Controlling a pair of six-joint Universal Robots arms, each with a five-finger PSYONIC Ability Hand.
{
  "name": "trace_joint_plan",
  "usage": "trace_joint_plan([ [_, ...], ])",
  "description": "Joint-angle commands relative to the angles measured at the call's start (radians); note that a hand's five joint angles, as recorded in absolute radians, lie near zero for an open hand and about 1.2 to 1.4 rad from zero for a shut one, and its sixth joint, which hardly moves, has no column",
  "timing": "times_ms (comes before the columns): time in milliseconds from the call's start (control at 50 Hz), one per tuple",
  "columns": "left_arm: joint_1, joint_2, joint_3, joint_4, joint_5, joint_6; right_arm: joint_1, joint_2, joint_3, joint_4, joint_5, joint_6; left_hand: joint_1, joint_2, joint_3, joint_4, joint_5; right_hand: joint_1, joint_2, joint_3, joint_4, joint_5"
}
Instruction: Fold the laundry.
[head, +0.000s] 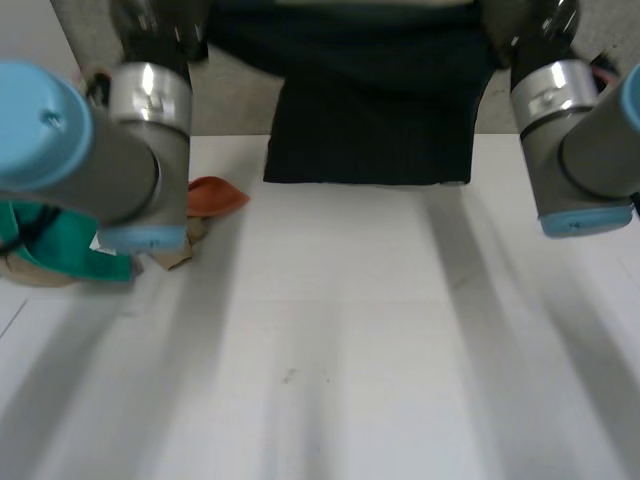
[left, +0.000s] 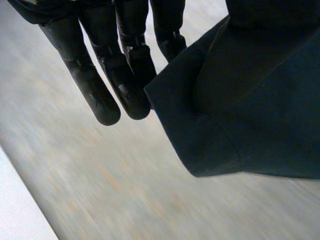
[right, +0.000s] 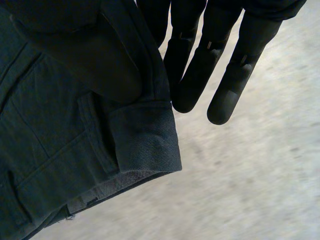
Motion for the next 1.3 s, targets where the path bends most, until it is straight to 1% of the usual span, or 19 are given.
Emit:
trace_joint_plan([
  [20, -0.041, 0.012, -0.301, -0.110, -0.073, -0.002, -0.002, 0.126, 0.013, 0.190, -0.036, -0.006, 0.238, 0.198, 0.203, 0.196, 0.238, 0.269, 0.211, 0.204, 0.195, 0.191],
  [100, -0.076, 0.015, -0.442, -0.188, -0.076, 0.001, 0.000, 0.158, 0.065, 0.321, -0.043, -0.026, 0.238, 0.198, 0.203, 0.196, 0.238, 0.269, 0.211, 0.204, 0.195, 0.191],
  [180, -0.107, 0.058, -0.563, -0.294, -0.085, -0.002, -0.002, 0.134, 0.163, 0.414, -0.036, -0.072, 0.238, 0.198, 0.203, 0.196, 0.238, 0.269, 0.211, 0.204, 0.195, 0.191],
  [260, -0.112, 0.143, -0.664, -0.409, -0.085, -0.002, -0.003, 0.039, 0.309, 0.541, -0.026, -0.115, 0.238, 0.198, 0.203, 0.196, 0.238, 0.269, 0.211, 0.204, 0.195, 0.191],
  [400, -0.129, 0.313, -0.773, -0.685, -0.085, -0.002, 0.000, -0.163, 0.495, 0.722, -0.020, -0.147, 0.238, 0.198, 0.203, 0.196, 0.238, 0.269, 0.211, 0.204, 0.195, 0.191],
  [420, -0.147, 0.340, -0.782, -0.752, -0.082, -0.007, 0.002, -0.205, 0.536, 0.762, -0.019, -0.159, 0.238, 0.198, 0.203, 0.196, 0.238, 0.269, 0.211, 0.204, 0.195, 0.191],
  [500, -0.213, 0.380, -0.787, -0.877, -0.077, -0.009, 0.003, -0.274, 0.634, 0.833, -0.009, -0.222, 0.238, 0.198, 0.203, 0.196, 0.238, 0.269, 0.211, 0.204, 0.195, 0.191],
  [620, -0.264, 0.414, -0.766, -0.903, -0.080, -0.007, 0.005, -0.303, 0.719, 0.841, 0.012, -0.273, 0.238, 0.198, 0.203, 0.196, 0.238, 0.269, 0.211, 0.204, 0.195, 0.191],
  [640, -0.261, 0.420, -0.750, -0.894, -0.079, -0.007, 0.003, -0.300, 0.721, 0.836, 0.012, -0.271, -0.105, -0.145, -0.140, -0.147, -0.105, 0.269, 0.211, 0.204, 0.195, 0.191],
  [660, -0.259, 0.419, -0.740, -0.885, -0.077, -0.004, 0.003, -0.297, 0.724, 0.830, 0.012, -0.271, -0.367, -0.407, -0.402, -0.409, -0.367, 0.269, 0.211, 0.204, 0.195, 0.191],
  [720, -0.254, 0.407, -0.692, -0.816, -0.077, 0.008, 0.002, -0.293, 0.731, 0.796, 0.012, -0.270, -0.984, -1.024, -1.019, -1.026, -0.984, 0.269, 0.211, 0.204, 0.195, 0.191],
  [820, -0.221, 0.347, -0.599, -0.673, -0.054, 0.022, 0.002, -0.290, 0.757, 0.749, 0.012, -0.270, -0.939, -0.979, -0.974, -0.981, -0.939, 0.269, 0.211, 0.204, 0.195, 0.191],
  [860, -0.190, 0.309, -0.562, -0.631, -0.024, 0.036, 0.003, -0.288, 0.763, 0.732, 0.014, -0.268, -0.913, -0.953, -0.948, -0.955, -0.913, 0.269, 0.211, 0.204, 0.195, 0.191],
  [920, -0.129, 0.235, -0.491, -0.565, 0.096, 0.068, 0.003, -0.286, 0.773, 0.714, 0.012, -0.267, -0.866, -0.906, -0.901, -0.908, -0.866, 0.269, 0.211, 0.204, 0.195, 0.191],
  [940, -0.095, 0.182, -0.447, -0.532, 0.183, 0.082, 0.003, -0.286, 0.774, 0.710, 0.012, -0.265, -0.819, -0.859, -0.854, -0.861, -0.819, 0.269, 0.211, 0.204, 0.195, 0.191],
  [1040, -0.001, -0.021, -0.254, -0.517, 0.416, 0.094, 0.003, -0.273, 0.776, 0.690, 0.012, -0.244, -0.707, -0.748, -0.743, -0.750, -0.708, 0.269, 0.211, 0.204, 0.195, 0.191],
  [1100, 0.025, -0.134, -0.114, -0.540, 0.484, 0.096, 0.005, -0.253, 0.774, 0.681, 0.010, -0.228, -0.660, -0.700, -0.695, -0.703, -0.661, 0.269, 0.211, 0.204, 0.195, 0.191],
  [1220, 0.045, -0.374, 0.161, -0.626, 0.526, 0.102, 0.005, -0.233, 0.776, 0.660, 0.012, -0.224, -0.616, -0.656, -0.651, -0.658, -0.616, 0.269, 0.211, 0.204, 0.195, 0.191],
  [1300, 0.083, -0.518, 0.326, -0.708, 0.584, 0.140, 0.005, -0.211, 0.776, 0.658, 0.012, -0.224, -0.616, -0.656, -0.651, -0.658, -0.616, 0.269, 0.211, 0.204, 0.195, 0.191],
])
